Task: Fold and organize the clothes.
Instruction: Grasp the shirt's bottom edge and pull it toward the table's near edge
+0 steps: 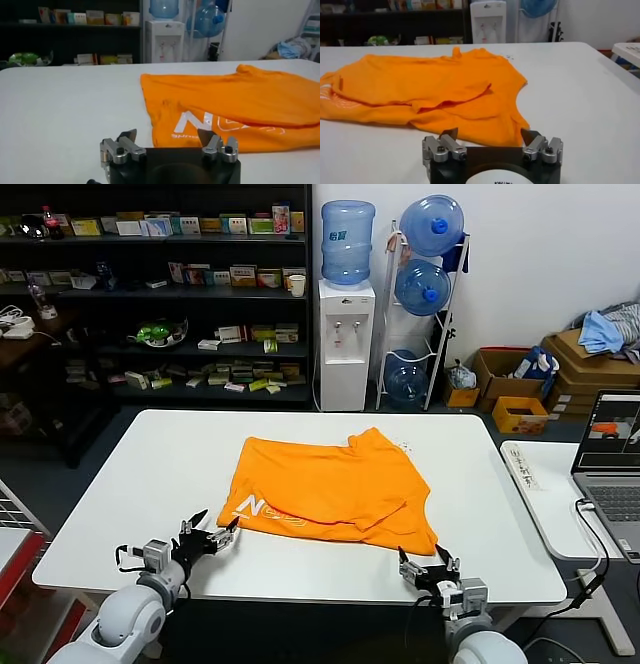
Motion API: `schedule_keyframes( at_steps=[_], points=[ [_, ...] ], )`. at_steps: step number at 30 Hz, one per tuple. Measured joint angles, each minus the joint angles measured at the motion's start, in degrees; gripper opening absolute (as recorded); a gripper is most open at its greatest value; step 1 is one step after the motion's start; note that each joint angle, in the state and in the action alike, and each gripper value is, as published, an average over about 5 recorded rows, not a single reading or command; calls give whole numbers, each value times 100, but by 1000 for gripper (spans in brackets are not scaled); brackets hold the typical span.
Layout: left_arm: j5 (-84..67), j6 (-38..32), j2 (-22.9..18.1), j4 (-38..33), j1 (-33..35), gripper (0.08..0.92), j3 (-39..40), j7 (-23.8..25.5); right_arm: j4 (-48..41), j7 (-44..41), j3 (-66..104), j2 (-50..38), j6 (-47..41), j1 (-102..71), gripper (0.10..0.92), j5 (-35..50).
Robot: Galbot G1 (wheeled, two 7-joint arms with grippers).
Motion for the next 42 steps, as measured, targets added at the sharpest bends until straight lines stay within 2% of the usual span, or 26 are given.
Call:
schedule_keyframes(
  at_steps=[5,12,26,30,42],
  points=[
    [-31,11,0,73,-54,648,39,11,-23,9,-29,-2,-35,22,789,32],
    [-40,16,-4,152,-85,516,72,11,-23,32,-63,-12,-53,29,592,40],
    [-30,38,-30,217,-58,120,94,8,41,56,-36,-59,-39,5,193,53],
    [-31,38,-27,215,-59,91,95,0,77,60,4,-95,-15,-22,126,69],
    [-146,115,215,-32,107,91,-52,-109,363,161,238,-356,-65,-256,124,289]
  ],
)
